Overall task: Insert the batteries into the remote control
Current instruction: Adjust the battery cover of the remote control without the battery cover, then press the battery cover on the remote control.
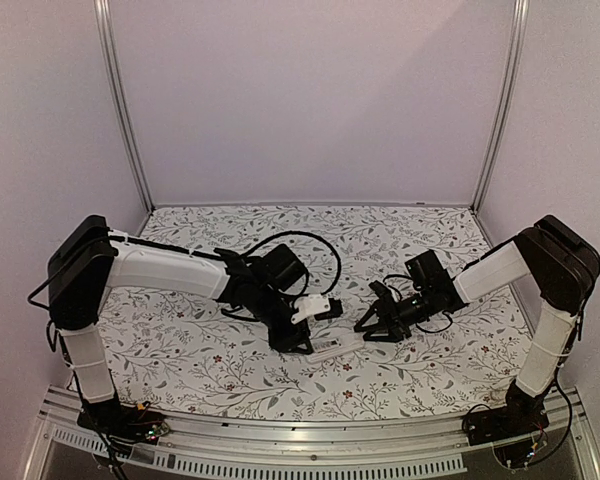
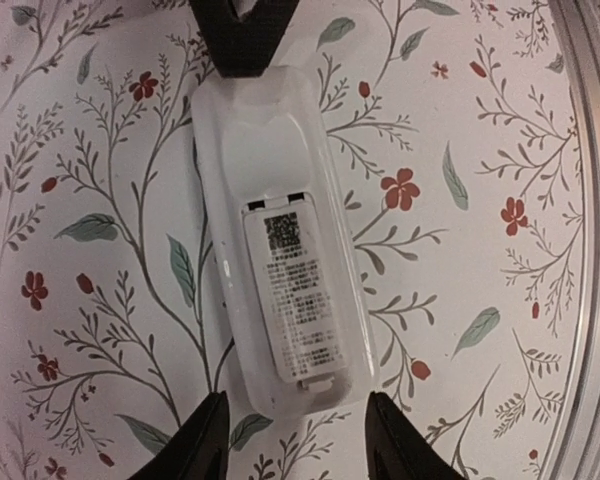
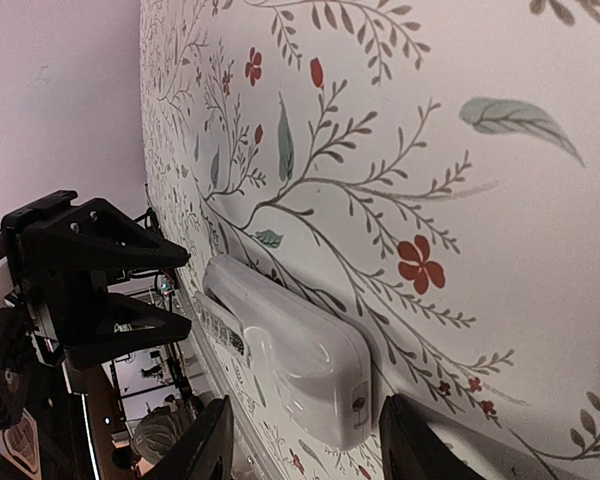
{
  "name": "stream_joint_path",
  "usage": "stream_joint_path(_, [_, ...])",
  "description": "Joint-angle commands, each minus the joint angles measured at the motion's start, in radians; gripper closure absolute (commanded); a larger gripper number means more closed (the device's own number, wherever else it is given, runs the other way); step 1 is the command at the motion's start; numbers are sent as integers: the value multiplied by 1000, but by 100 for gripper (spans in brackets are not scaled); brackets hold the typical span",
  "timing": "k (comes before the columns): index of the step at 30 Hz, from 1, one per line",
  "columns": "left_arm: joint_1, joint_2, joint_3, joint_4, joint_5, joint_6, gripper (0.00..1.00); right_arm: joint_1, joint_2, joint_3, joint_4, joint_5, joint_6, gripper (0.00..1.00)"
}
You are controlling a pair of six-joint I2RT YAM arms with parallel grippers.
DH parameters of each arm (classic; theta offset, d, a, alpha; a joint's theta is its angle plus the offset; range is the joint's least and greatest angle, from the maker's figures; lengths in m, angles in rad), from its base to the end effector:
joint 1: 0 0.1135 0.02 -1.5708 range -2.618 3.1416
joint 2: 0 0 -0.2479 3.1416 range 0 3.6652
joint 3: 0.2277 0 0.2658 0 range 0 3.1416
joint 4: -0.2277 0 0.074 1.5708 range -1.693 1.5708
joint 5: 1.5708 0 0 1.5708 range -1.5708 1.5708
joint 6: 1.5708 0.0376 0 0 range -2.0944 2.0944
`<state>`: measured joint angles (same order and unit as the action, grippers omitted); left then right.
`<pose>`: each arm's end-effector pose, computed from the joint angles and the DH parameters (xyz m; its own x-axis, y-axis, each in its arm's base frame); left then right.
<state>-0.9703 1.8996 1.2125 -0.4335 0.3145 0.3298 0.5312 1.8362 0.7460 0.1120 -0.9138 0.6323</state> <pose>0.2085 -0.3251 0.1314 -0.2026 0.8409 -0.5019 0.9790 0.1627 -0.1226 0.2540 0.1838 0.0704 -0.9851 -0.1601 -0.0624 -0.1345 0.4924 0.8599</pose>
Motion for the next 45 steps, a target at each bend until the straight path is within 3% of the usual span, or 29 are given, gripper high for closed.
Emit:
stream_joint_path(1, [4, -80, -34, 45, -38, 43, 55, 10, 26, 1, -12, 18, 0, 51])
stream_joint_path(17, [-42, -26, -2, -8, -72, 162, 78, 12, 35, 3, -4, 13, 4, 55])
stream_joint_path(45, [-57, 66, 79, -47, -49, 169, 89, 18, 46, 4, 11, 3, 15, 60])
